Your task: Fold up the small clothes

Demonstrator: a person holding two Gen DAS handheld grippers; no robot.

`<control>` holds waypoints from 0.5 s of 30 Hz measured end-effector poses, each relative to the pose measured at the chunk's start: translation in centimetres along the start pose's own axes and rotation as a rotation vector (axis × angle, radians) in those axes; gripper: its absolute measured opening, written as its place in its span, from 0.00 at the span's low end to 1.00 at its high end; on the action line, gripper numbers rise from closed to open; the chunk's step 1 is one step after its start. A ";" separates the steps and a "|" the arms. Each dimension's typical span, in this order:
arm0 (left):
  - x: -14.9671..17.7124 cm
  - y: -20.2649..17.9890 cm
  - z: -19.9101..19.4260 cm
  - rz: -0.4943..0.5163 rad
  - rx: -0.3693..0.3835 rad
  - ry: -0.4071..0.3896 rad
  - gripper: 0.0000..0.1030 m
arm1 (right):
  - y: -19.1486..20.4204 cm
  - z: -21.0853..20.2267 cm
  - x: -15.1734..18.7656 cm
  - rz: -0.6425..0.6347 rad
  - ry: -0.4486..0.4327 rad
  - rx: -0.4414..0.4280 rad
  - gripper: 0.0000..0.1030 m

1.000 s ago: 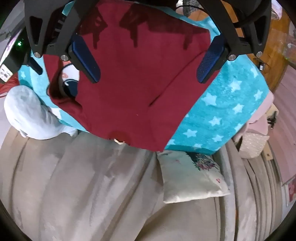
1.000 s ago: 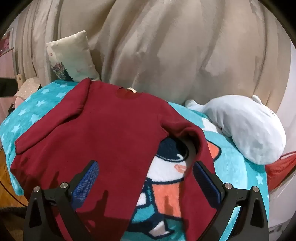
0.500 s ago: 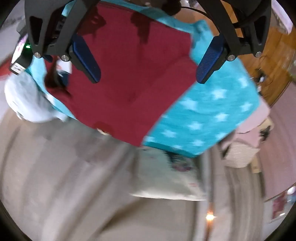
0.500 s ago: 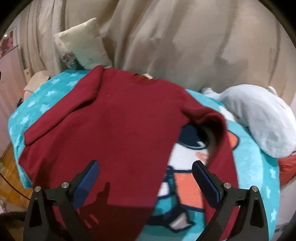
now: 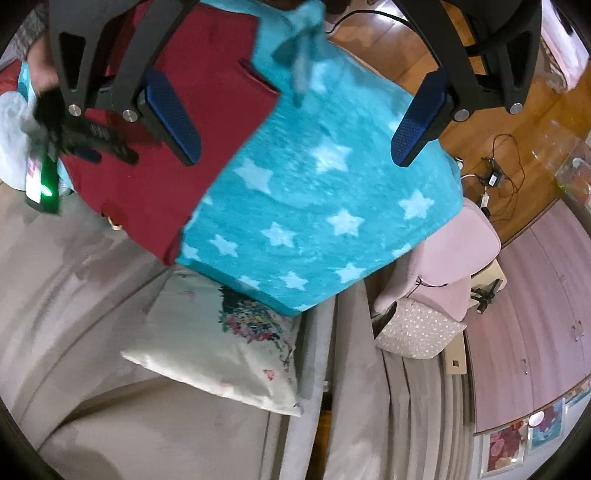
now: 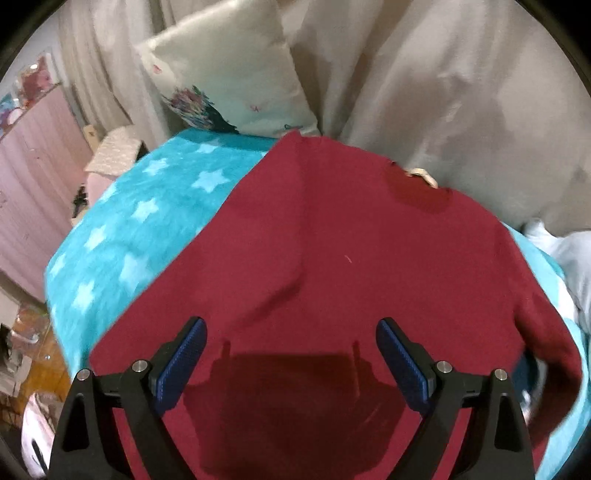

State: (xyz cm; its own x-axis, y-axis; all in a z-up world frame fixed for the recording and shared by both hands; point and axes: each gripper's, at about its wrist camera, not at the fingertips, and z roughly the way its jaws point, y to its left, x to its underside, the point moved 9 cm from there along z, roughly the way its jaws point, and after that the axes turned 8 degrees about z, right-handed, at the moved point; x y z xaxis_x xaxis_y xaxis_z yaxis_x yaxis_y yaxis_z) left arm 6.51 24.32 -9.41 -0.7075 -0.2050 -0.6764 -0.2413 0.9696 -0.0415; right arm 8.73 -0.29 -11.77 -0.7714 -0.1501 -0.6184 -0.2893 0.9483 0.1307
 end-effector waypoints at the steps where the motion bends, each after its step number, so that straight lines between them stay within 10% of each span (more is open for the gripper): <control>1: -0.3 0.9 0.5 -0.001 0.001 0.005 0.99 | 0.5 2.0 -0.8 0.022 0.020 0.023 0.92; 5: -0.7 3.7 2.3 -0.015 0.012 0.037 0.99 | 0.6 7.8 -1.4 0.084 0.137 0.117 0.87; 10: -0.6 6.0 4.4 -0.042 0.023 0.084 0.99 | 4.0 8.3 -2.3 0.112 0.157 0.071 0.22; 15: -0.2 6.4 5.4 -0.036 0.037 0.107 0.99 | 10.7 9.2 -3.6 -0.020 0.162 0.011 0.20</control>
State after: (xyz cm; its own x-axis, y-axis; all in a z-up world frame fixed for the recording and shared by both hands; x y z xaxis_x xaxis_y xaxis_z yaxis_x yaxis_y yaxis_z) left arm 8.68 31.30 -13.50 -0.7662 -0.2505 -0.5918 -0.2444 0.9653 -0.0922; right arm 13.64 13.01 -15.27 -0.8472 -0.2111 -0.4876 -0.3001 0.9474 0.1111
